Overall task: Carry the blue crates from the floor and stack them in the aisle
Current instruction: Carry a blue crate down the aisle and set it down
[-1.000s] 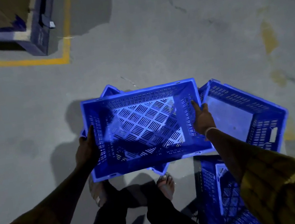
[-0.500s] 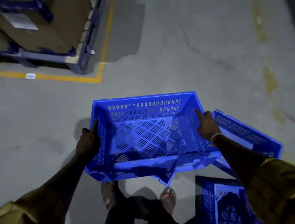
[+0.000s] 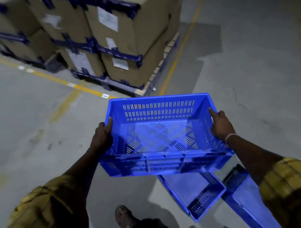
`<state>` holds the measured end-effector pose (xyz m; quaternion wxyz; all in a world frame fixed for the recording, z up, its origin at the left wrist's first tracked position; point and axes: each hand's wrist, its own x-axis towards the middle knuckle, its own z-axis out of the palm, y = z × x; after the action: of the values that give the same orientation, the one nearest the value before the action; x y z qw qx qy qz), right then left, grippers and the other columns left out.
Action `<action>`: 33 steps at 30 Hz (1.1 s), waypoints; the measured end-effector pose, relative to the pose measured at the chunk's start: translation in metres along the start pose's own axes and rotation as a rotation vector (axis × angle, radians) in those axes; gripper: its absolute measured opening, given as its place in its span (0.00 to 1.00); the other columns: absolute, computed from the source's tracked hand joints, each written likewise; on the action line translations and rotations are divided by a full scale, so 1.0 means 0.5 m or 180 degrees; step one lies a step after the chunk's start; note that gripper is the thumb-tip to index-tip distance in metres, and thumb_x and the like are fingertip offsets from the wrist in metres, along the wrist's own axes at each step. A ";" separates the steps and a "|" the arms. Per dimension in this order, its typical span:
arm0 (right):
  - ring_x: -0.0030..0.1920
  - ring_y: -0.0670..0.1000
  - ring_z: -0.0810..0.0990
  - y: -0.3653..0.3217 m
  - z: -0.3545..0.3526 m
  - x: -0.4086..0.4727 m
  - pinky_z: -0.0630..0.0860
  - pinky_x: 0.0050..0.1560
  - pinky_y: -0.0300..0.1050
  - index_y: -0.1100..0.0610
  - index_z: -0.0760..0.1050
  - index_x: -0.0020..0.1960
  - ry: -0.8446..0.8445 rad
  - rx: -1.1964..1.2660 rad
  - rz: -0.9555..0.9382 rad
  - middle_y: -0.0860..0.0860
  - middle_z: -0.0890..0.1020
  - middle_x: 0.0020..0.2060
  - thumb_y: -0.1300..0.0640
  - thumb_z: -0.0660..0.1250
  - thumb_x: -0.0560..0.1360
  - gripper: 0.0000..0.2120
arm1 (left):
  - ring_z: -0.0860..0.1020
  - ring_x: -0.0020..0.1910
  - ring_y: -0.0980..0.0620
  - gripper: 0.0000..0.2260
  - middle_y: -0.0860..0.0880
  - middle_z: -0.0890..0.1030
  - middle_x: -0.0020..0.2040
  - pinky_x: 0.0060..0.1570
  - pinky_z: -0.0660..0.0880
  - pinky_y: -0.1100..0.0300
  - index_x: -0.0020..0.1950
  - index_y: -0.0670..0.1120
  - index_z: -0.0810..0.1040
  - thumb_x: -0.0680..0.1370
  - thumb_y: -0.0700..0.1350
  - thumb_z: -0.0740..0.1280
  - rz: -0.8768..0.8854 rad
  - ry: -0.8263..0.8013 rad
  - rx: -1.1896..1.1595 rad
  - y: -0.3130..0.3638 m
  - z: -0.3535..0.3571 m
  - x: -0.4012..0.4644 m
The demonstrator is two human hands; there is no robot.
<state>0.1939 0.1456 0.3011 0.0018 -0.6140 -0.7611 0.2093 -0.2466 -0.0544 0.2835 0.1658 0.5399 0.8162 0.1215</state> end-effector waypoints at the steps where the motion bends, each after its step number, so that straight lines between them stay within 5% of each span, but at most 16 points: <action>1: 0.55 0.70 0.77 -0.044 -0.012 0.007 0.75 0.57 0.58 0.54 0.56 0.81 0.0005 -0.0006 -0.0067 0.66 0.66 0.66 0.65 0.65 0.74 0.37 | 0.75 0.56 0.27 0.33 0.30 0.70 0.62 0.51 0.74 0.41 0.82 0.43 0.56 0.78 0.35 0.61 -0.0055 0.0068 0.0006 -0.022 -0.030 -0.006; 13: 0.54 0.69 0.77 -0.637 -0.026 0.094 0.75 0.54 0.56 0.53 0.57 0.81 0.0012 -0.0066 -0.0824 0.65 0.66 0.67 0.68 0.63 0.74 0.37 | 0.78 0.42 0.29 0.32 0.30 0.74 0.56 0.35 0.76 0.42 0.79 0.40 0.64 0.73 0.37 0.60 -0.0569 0.0813 -0.0051 -0.419 -0.357 -0.060; 20: 0.60 0.68 0.75 -0.946 0.035 0.153 0.74 0.55 0.55 0.52 0.58 0.80 -0.0024 -0.0070 -0.1310 0.65 0.67 0.69 0.68 0.61 0.75 0.36 | 0.77 0.57 0.32 0.32 0.32 0.74 0.64 0.52 0.76 0.45 0.80 0.43 0.62 0.74 0.42 0.56 -0.0932 0.1219 -0.0332 -0.624 -0.486 -0.109; 27: 0.64 0.67 0.73 -1.213 0.093 0.260 0.74 0.54 0.55 0.49 0.55 0.81 -0.0180 -0.0120 -0.1683 0.63 0.63 0.73 0.69 0.60 0.76 0.37 | 0.78 0.58 0.34 0.33 0.34 0.73 0.66 0.52 0.77 0.46 0.81 0.45 0.61 0.75 0.38 0.61 -0.1230 0.1482 -0.0437 -0.795 -0.557 -0.078; 33: 0.56 0.68 0.77 -1.447 0.181 0.413 0.73 0.52 0.53 0.50 0.58 0.80 -0.0271 -0.0028 -0.1952 0.64 0.67 0.68 0.68 0.60 0.74 0.37 | 0.78 0.60 0.34 0.34 0.35 0.72 0.69 0.52 0.77 0.46 0.81 0.45 0.60 0.74 0.41 0.60 -0.1495 0.1555 -0.0450 -0.943 -0.613 0.026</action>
<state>-0.5559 0.1953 0.3981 0.0303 -0.3464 -0.9111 0.2212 -0.7709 -0.2311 0.3846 0.0259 0.2795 0.9234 0.2619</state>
